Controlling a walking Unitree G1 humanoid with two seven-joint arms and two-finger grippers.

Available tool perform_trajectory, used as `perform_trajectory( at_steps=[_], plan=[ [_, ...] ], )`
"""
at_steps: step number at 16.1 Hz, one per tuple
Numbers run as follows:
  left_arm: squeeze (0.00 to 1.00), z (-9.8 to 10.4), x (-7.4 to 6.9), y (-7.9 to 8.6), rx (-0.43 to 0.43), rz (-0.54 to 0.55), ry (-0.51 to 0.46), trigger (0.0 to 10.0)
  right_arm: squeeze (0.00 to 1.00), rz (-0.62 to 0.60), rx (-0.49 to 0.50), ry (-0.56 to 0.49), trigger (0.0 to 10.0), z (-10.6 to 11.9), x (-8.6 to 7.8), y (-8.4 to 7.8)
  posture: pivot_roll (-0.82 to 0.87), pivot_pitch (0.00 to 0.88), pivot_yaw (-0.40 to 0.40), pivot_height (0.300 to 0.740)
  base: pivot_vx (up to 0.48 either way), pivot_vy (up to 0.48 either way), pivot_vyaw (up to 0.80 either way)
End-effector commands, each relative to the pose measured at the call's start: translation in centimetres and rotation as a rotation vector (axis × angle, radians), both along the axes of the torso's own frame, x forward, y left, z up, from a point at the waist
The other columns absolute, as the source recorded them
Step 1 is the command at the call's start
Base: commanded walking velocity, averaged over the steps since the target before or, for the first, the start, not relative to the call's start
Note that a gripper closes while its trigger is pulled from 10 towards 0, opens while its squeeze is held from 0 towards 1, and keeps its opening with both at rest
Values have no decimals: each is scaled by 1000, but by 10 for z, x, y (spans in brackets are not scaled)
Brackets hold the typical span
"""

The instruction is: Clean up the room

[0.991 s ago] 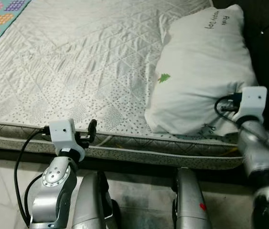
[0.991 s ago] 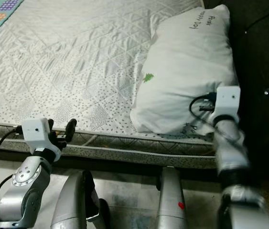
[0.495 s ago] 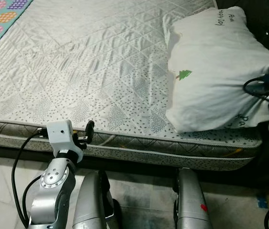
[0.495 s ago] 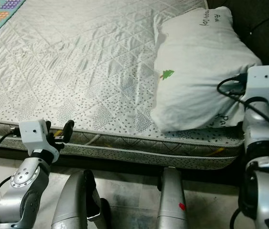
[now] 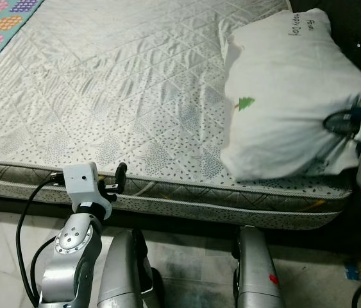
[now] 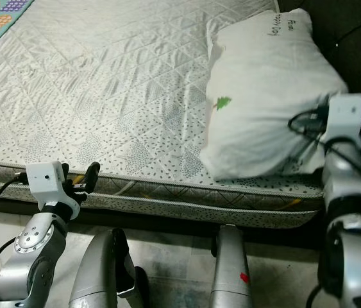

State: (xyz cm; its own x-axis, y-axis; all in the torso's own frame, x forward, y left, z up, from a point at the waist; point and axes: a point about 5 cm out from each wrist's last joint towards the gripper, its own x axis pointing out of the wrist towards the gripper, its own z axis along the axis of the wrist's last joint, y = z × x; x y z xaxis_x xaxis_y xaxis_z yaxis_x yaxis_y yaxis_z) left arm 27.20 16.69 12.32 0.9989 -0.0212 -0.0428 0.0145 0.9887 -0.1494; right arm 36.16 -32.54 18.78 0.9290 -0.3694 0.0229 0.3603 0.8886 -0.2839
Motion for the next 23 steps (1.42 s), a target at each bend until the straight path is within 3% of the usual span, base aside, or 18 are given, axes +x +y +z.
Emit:
perform_trajectory(
  at_steps=[1,5,7,9,12,13,14,15,16,20,22,23],
  plan=[
    [0,-2,-3,4,16,6,13,10000,0,-19,-6,-100,0,14,-3,-5,-62,192,81,556,0,0,0],
    [0,-3,-1,2,11,-2,16,10000,0,-51,14,-51,0,-21,-26,-13,-78,190,86,556,0,0,0],
    [0,-5,0,-3,7,-19,20,10000,0,-19,28,-36,0,-37,-32,-2,-85,190,92,556,0,0,0],
    [0,-3,2,-2,8,-24,16,10000,0,13,55,-41,0,-42,-31,15,-85,183,95,556,0,0,0],
    [0,-4,2,0,11,-16,16,10000,0,44,64,-11,0,-49,-30,29,-83,183,92,556,0,0,0],
    [0,-4,1,0,11,-14,17,10000,0,51,69,-3,8392,-50,-29,34,-80,185,88,556,0,0,0],
    [0,-4,0,-2,9,-14,17,10000,0,75,76,2,10000,-50,-25,44,-79,189,85,556,0,0,0],
    [0,-5,0,-2,8,-15,18,10000,0,97,92,-14,10000,-48,-23,51,-79,195,85,556,0,0,0],
    [0,-5,0,-2,6,-13,20,10000,1000,113,96,-36,10000,-46,-22,58,-79,195,85,556,0,0,0],
    [0,-5,-1,-1,4,-8,21,10000,1000,121,97,-52,10000,-45,-21,74,-76,187,82,556,0,0,0],
    [0,-5,-1,-1,4,-6,20,10000,1000,108,81,-46,10000,-39,-14,71,-76,187,82,556,0,0,0],
    [0,-5,0,0,5,-5,19,10000,1000,61,38,-60,10000,-28,-10,62,-76,187,82,556,0,0,0]
  ],
)
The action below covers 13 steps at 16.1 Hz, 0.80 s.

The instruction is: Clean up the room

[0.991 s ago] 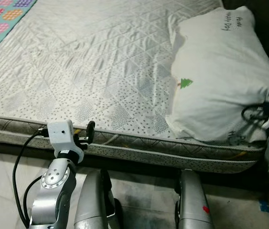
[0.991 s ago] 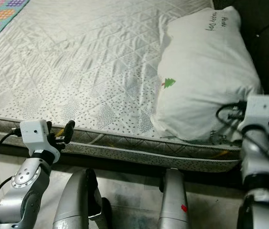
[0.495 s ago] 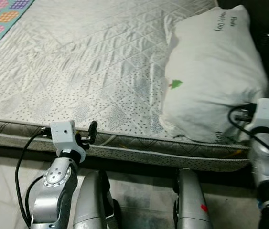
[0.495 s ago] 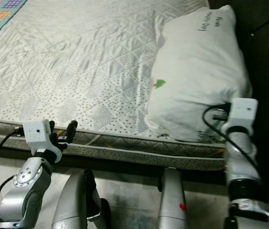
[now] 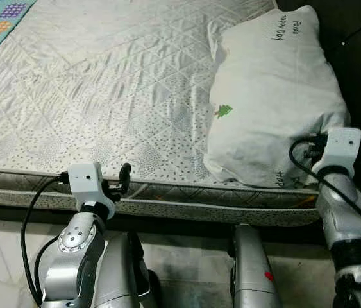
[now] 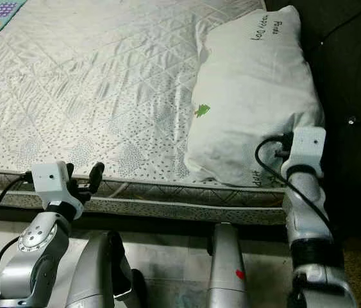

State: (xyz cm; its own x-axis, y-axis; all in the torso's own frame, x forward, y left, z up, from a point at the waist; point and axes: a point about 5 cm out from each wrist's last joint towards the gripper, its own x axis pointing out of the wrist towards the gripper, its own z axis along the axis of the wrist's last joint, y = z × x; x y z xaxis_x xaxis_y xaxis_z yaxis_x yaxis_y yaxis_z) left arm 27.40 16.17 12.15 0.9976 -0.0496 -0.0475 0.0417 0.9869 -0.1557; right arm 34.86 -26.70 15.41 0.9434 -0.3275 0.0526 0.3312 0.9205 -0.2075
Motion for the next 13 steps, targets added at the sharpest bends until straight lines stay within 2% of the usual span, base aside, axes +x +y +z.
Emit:
perform_trajectory(
  at_steps=[1,7,11,13],
  plan=[
    [0,-3,-1,5,11,24,13,10000,1000,-31,-36,-32,10000,17,8,-5,-77,185,82,556,0,0,0],
    [0,-4,-3,6,15,37,17,10000,1000,-128,-157,-182,10000,68,16,-27,-71,184,80,556,0,0,0],
    [0,-3,-3,9,22,44,15,10000,1000,-179,-145,-216,10000,82,16,-36,-69,182,81,556,0,0,0],
    [0,-4,-3,9,22,45,19,10000,1000,-177,-146,-289,10000,95,14,-37,-71,182,83,556,0,0,0]
  ],
)
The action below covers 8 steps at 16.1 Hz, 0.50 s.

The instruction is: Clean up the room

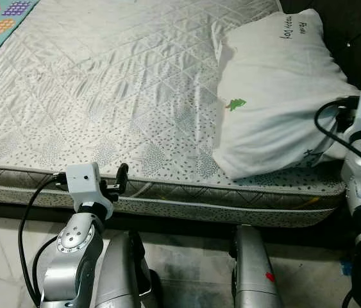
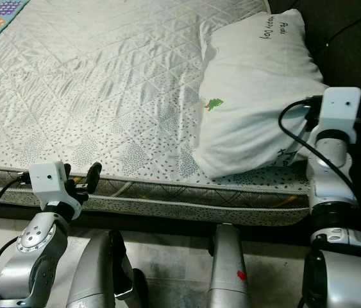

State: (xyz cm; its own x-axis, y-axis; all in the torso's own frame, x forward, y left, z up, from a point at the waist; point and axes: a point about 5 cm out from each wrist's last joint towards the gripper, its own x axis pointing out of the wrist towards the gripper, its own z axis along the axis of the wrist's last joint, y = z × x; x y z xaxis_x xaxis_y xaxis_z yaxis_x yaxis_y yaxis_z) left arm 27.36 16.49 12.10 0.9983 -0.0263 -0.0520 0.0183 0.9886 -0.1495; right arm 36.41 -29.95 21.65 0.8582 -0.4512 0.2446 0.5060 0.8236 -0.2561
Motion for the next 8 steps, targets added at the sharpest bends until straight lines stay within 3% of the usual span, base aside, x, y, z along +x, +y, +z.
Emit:
perform_trajectory(
  at_steps=[1,3,6,8],
  plan=[
    [0,-3,-3,6,16,20,15,10000,1000,-12,-28,-144,10000,35,-2,-5,-71,182,83,556,0,0,0],
    [0,-4,-4,5,16,15,18,10000,1000,21,-23,-117,10000,29,-7,-6,-74,179,82,556,0,0,0],
    [0,-5,-6,12,24,24,23,10000,1000,130,1,18,10000,-20,-31,5,-82,182,78,556,0,0,0],
    [0,-6,-7,11,25,21,30,10000,1000,233,33,79,10000,-48,-55,26,-89,183,83,556,0,0,0]
  ],
)
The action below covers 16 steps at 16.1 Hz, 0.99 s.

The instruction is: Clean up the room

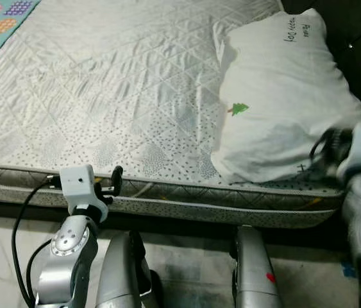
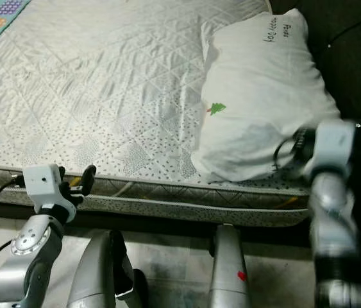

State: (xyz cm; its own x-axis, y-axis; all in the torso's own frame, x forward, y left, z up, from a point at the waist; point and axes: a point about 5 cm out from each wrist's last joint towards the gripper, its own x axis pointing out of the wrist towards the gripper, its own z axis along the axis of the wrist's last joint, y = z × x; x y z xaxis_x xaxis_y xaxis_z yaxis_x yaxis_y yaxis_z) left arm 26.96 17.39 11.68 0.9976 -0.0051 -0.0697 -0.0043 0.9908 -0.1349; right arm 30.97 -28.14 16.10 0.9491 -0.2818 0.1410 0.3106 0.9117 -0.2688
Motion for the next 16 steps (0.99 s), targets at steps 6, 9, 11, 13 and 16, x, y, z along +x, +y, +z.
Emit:
perform_trajectory(
  at_steps=[6,9,11,13,16],
  plan=[
    [0,-1,1,0,9,-20,11,10000,1000,134,21,-152,10000,39,-17,38,-105,195,100,556,0,0,0],
    [0,1,2,-4,2,-22,5,10000,1000,205,78,-277,10000,80,15,64,-91,191,94,556,0,0,0],
    [0,1,-1,-4,-4,-13,4,10000,1000,246,141,-281,10000,86,41,83,-80,193,85,556,0,0,0],
    [0,1,-2,-2,-6,0,4,10000,941,295,142,-223,10000,75,57,102,-68,194,73,556,0,0,0],
    [0,-1,-3,-4,-11,4,6,10000,859,288,184,55,10000,10,75,125,-72,193,66,556,0,0,0]
  ],
)
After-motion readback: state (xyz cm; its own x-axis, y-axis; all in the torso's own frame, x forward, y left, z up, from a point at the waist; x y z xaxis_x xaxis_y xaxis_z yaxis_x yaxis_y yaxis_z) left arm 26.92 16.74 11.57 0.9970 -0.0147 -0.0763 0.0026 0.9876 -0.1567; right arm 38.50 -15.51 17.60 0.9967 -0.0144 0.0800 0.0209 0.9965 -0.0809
